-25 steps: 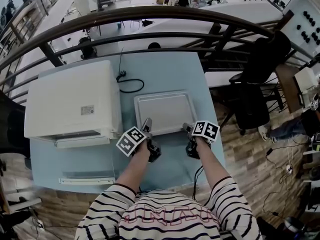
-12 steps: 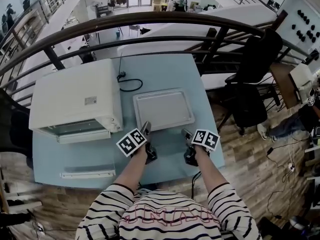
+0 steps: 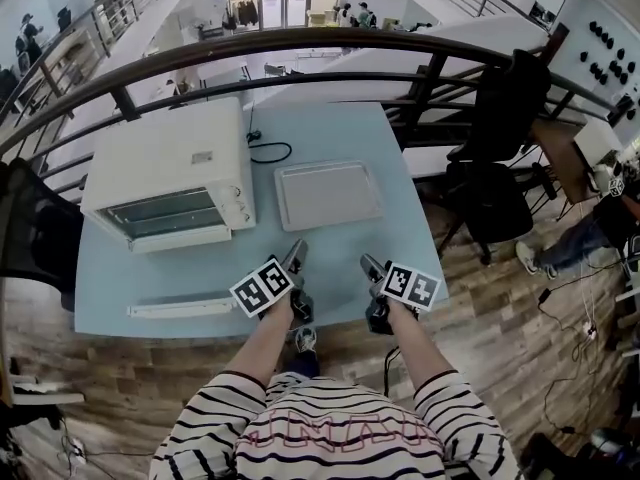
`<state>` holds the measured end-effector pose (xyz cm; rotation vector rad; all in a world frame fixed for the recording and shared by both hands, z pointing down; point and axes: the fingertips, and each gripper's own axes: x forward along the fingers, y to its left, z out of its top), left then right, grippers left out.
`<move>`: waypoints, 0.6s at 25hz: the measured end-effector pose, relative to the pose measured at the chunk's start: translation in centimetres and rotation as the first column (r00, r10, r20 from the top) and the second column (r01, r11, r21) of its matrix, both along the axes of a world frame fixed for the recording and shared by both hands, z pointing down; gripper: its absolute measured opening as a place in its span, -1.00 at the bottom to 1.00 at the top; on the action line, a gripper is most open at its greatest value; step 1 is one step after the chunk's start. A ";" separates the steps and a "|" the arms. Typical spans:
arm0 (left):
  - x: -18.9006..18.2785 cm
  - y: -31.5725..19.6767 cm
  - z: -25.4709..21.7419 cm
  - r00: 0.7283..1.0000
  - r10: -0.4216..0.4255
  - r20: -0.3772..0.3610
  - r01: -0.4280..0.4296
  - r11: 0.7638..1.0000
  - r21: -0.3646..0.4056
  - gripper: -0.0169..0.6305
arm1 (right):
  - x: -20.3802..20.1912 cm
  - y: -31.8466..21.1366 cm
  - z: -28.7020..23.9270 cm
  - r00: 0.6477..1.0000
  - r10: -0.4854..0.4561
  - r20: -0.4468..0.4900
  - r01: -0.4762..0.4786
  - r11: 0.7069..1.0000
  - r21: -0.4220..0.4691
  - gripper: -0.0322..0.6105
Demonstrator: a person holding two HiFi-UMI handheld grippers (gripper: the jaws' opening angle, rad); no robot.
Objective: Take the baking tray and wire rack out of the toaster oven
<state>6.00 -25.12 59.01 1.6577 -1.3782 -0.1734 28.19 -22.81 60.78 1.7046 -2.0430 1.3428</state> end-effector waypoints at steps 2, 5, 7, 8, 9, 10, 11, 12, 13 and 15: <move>0.0 2.5 -1.3 0.999 0.036 0.028 -0.037 0.998 0.054 0.24 | -0.8 2.2 -0.8 1.000 -0.025 -0.013 0.025 0.999 0.035 0.13; -0.9 6.9 -2.9 0.995 0.057 0.079 -0.066 0.990 0.126 0.24 | -2.7 5.8 -1.8 0.997 -0.070 -0.023 0.071 0.995 0.075 0.13; -2.2 10.0 -3.7 0.991 0.052 0.127 -0.073 0.984 0.162 0.24 | -4.2 8.2 -2.4 0.994 -0.099 -0.035 0.102 0.989 0.102 0.12; -2.8 11.6 -4.2 0.987 0.053 0.153 -0.080 0.981 0.179 0.24 | -4.9 9.4 -2.7 0.992 -0.116 -0.044 0.120 0.986 0.114 0.12; -3.3 13.1 -4.5 0.983 0.055 0.177 -0.090 0.977 0.193 0.24 | -5.6 10.6 -2.9 0.989 -0.134 -0.055 0.140 0.982 0.124 0.12; -3.8 14.4 -4.9 0.978 0.057 0.202 -0.099 0.974 0.206 0.23 | -6.3 11.6 -3.1 0.986 -0.152 -0.065 0.160 0.978 0.133 0.12; -4.3 15.6 -5.3 0.973 0.057 0.225 -0.107 0.970 0.216 0.23 | -7.0 12.4 -3.4 0.983 -0.169 -0.072 0.178 0.973 0.144 0.12; -4.8 16.6 -5.6 0.968 0.055 0.246 -0.113 0.968 0.226 0.23 | -7.7 13.1 -3.8 0.980 -0.184 -0.076 0.194 0.968 0.157 0.12; -5.3 17.4 -6.0 0.963 0.052 0.266 -0.117 0.965 0.235 0.23 | -8.4 13.6 -4.2 0.977 -0.198 -0.080 0.209 0.962 0.174 0.12; -6.4 19.0 -6.7 0.953 0.046 0.300 -0.126 0.960 0.251 0.23 | -9.9 14.5 -5.2 0.971 -0.225 -0.087 0.238 0.948 0.210 0.12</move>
